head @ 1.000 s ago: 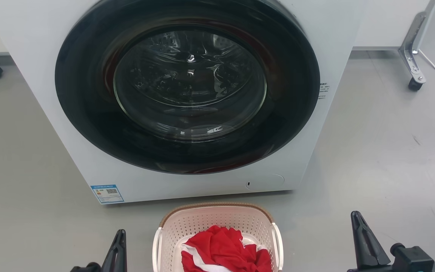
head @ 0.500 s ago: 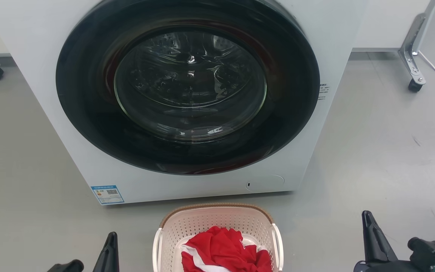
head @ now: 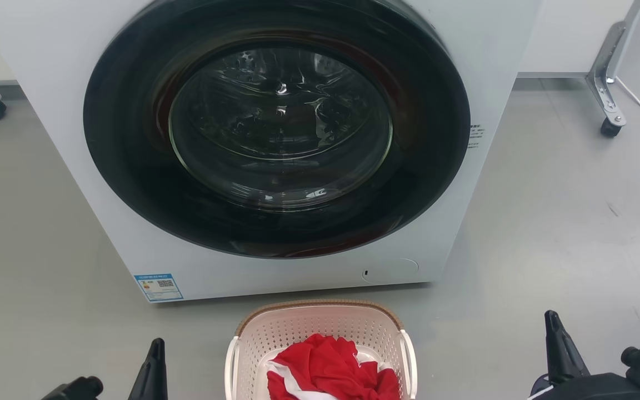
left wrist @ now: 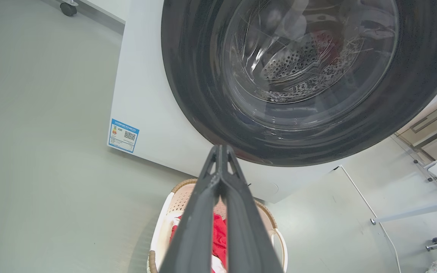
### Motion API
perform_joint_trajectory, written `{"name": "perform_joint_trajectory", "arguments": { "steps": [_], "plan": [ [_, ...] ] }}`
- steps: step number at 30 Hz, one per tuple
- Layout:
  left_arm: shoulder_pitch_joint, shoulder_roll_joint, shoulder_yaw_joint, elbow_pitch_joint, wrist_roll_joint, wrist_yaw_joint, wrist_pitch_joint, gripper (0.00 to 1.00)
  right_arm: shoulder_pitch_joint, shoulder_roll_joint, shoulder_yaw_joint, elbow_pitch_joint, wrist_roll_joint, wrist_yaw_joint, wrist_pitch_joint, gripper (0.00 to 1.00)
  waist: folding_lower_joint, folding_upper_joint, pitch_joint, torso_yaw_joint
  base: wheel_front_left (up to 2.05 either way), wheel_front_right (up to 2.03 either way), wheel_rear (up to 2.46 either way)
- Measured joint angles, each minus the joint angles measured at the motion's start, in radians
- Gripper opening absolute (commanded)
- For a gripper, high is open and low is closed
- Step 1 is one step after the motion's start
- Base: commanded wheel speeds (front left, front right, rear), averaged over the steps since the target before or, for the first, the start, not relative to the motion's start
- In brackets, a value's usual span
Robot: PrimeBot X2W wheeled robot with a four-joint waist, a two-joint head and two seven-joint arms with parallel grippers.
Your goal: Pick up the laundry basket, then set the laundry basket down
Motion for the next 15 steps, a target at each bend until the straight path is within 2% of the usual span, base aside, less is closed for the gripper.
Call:
{"name": "perform_joint_trajectory", "arguments": {
  "steps": [15],
  "plan": [
    [-0.035,-0.011,0.049,0.031,-0.188,-0.042,0.044,0.0,-0.023,0.022,-0.061,0.031,0.195,0.037,0.053,0.0,0.0,0.0,-0.004,0.001,0.0,0.0,0.0]
  ]
}}
